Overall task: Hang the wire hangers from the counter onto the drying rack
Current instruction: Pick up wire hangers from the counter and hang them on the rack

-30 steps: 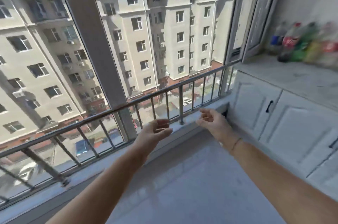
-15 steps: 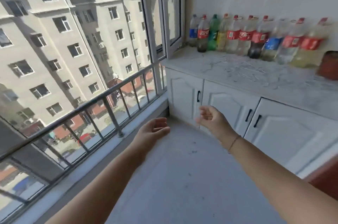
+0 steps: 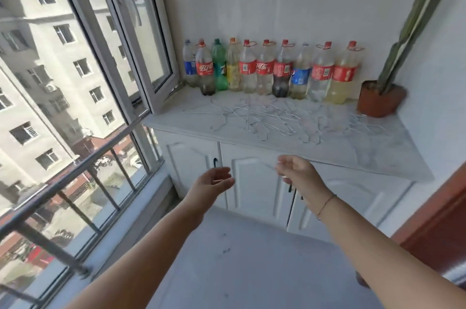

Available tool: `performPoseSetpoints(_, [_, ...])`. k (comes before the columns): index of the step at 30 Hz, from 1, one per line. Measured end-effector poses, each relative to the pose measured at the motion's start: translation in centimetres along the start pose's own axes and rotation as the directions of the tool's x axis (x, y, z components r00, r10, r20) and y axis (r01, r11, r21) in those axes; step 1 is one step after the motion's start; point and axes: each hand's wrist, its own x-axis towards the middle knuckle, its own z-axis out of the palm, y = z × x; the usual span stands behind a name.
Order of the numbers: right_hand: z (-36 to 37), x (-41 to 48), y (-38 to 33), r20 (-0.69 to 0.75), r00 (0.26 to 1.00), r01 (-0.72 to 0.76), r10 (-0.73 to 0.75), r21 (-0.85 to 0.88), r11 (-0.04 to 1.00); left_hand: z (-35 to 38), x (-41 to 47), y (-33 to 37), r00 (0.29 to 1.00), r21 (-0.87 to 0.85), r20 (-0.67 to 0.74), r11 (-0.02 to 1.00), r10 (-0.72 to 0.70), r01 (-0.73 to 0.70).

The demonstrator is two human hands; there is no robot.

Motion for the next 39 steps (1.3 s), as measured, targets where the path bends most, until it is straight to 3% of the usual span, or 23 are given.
performPoseSetpoints(14, [-3.7,19.1,1.5,-0.089,0.980,-0.162,0.181,0.187,0.969,2.4,22.5,2.1,0.997,0.003,0.075,0.999,-0.037,0.037])
performPoseSetpoints(31, [-10.6,45.7,4.7,-0.027,0.940,-0.333,0.340,0.135,0.933,9.5,49.1,0.7,0.975,-0.039,-0.044,0.975,-0.220,0.218])
performPoseSetpoints(39, [-10.0,52.6,7.9,-0.057,0.912,-0.399,0.407,0.115,0.910,10.5,58.1,-1.6,0.939,0.051,0.032,0.939,-0.342,0.340])
